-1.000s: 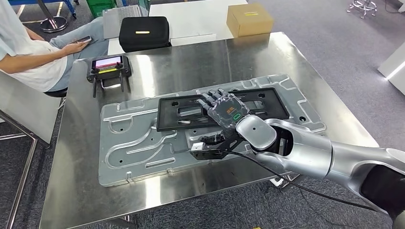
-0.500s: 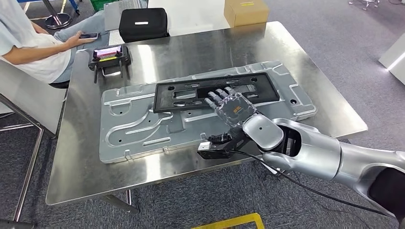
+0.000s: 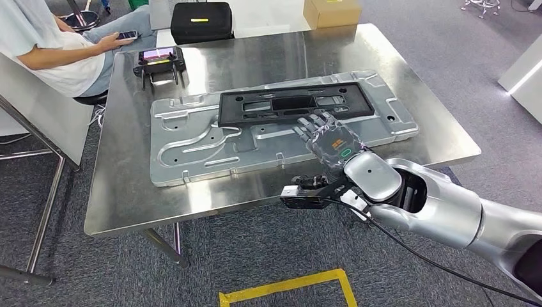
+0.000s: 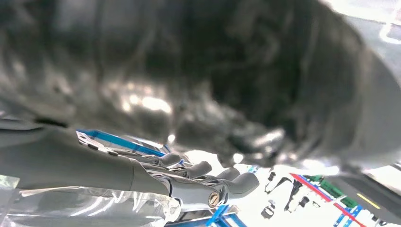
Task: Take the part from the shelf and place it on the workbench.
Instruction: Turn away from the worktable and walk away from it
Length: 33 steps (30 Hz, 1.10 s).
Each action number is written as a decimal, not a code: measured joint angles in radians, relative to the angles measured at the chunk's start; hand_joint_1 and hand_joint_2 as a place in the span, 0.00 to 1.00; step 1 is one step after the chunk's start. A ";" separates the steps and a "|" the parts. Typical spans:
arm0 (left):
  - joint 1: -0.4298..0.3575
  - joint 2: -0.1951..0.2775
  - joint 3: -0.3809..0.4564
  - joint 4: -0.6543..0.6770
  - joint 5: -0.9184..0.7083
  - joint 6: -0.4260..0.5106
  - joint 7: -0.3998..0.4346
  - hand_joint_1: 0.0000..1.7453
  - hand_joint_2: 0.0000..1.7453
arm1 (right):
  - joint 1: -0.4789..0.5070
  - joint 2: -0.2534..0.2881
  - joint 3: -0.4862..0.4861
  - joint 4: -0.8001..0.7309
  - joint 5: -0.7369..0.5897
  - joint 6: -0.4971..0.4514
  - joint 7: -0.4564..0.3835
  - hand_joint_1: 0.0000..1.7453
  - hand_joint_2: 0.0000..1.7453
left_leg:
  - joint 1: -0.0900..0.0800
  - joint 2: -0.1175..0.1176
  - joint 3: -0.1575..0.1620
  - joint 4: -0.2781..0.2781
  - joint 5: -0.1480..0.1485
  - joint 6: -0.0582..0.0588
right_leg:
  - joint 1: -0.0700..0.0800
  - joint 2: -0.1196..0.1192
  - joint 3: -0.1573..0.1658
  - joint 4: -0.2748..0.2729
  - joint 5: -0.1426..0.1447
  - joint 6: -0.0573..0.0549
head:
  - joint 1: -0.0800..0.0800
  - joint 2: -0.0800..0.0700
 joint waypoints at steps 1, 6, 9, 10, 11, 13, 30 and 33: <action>0.000 0.000 0.000 0.000 0.000 0.000 0.000 0.00 0.00 | 0.003 -0.003 -0.010 -0.006 0.001 0.001 0.000 0.00 0.00 | -0.001 -0.001 -0.007 0.006 0.006 -0.005 | 0.003 0.001 0.032 -0.054 -0.015 -0.004 | 0.000 0.000; 0.000 0.001 0.000 0.000 0.001 0.000 -0.001 0.00 0.00 | 0.015 -0.009 -0.031 -0.023 0.001 0.002 0.000 0.00 0.00 | 0.000 -0.006 -0.039 0.042 -0.024 -0.033 | 0.001 -0.005 0.016 -0.098 0.003 -0.040 | -0.002 0.000; 0.000 0.001 0.000 0.000 0.001 0.000 -0.001 0.00 0.00 | 0.019 -0.009 -0.040 -0.031 0.001 0.002 -0.001 0.00 0.00 | 0.006 -0.006 -0.085 0.209 -0.165 -0.047 | 0.000 -0.006 -0.025 -0.097 0.038 -0.052 | -0.005 0.000; 0.000 0.001 0.000 0.000 0.001 0.000 -0.001 0.00 0.00 | 0.020 -0.009 -0.042 -0.032 0.001 0.003 -0.001 0.00 0.00 | 0.007 -0.006 -0.090 0.261 -0.180 -0.049 | 0.000 -0.007 -0.040 -0.095 0.049 -0.051 | -0.004 0.000; 0.000 0.002 0.000 0.000 0.001 0.000 -0.001 0.00 0.00 | 0.023 -0.010 -0.044 -0.033 0.001 0.003 -0.001 0.00 0.00 | 0.008 -0.006 -0.083 0.288 -0.172 -0.050 | 0.000 -0.007 -0.055 -0.093 0.059 -0.050 | -0.005 0.000; 0.000 0.002 0.000 0.000 0.002 0.000 0.000 0.00 0.00 | 0.028 -0.010 -0.045 -0.036 0.002 0.004 -0.001 0.00 0.00 | 0.009 -0.006 -0.021 0.242 -0.114 -0.047 | 0.001 -0.008 -0.082 -0.090 0.078 -0.047 | -0.005 0.000; 0.002 0.001 0.000 -0.003 0.009 0.000 0.004 0.00 0.00 | 0.072 -0.029 -0.084 -0.072 0.015 0.014 -0.001 0.00 0.00 | 0.004 0.001 0.000 -0.014 0.011 0.001 | -0.008 -0.003 -0.037 0.047 0.009 0.010 | 0.002 0.000; 0.002 0.001 0.000 -0.005 0.009 0.000 0.005 0.00 0.00 | 0.084 -0.034 -0.109 -0.080 0.015 0.004 -0.001 0.00 0.00 | 0.000 -0.002 -0.031 0.006 0.032 -0.016 | -0.001 0.000 0.032 -0.078 -0.022 -0.003 | 0.001 0.000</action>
